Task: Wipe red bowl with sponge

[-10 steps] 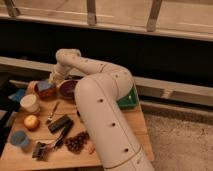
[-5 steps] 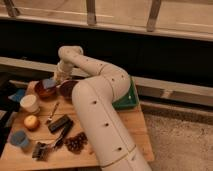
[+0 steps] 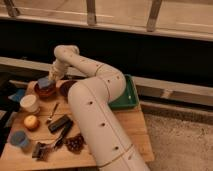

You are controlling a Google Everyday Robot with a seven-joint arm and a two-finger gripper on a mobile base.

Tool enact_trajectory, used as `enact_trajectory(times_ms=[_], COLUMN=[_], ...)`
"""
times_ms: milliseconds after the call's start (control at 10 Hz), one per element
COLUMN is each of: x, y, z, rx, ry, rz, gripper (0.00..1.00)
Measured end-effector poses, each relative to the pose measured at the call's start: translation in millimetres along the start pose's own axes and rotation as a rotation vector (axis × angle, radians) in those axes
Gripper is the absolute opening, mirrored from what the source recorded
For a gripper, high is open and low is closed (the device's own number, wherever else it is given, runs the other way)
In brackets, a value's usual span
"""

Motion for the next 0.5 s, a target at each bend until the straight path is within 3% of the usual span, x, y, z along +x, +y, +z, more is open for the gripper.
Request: enact_trajectory(times_ms=[200,500], x=[10.3,23.5], y=[10.2,-6.9], z=[-0.8,-10.9], rx=[-0.002,0.032], ry=[0.026,0.051], rz=[-0.017,0.009], gripper=[0.00,0.00])
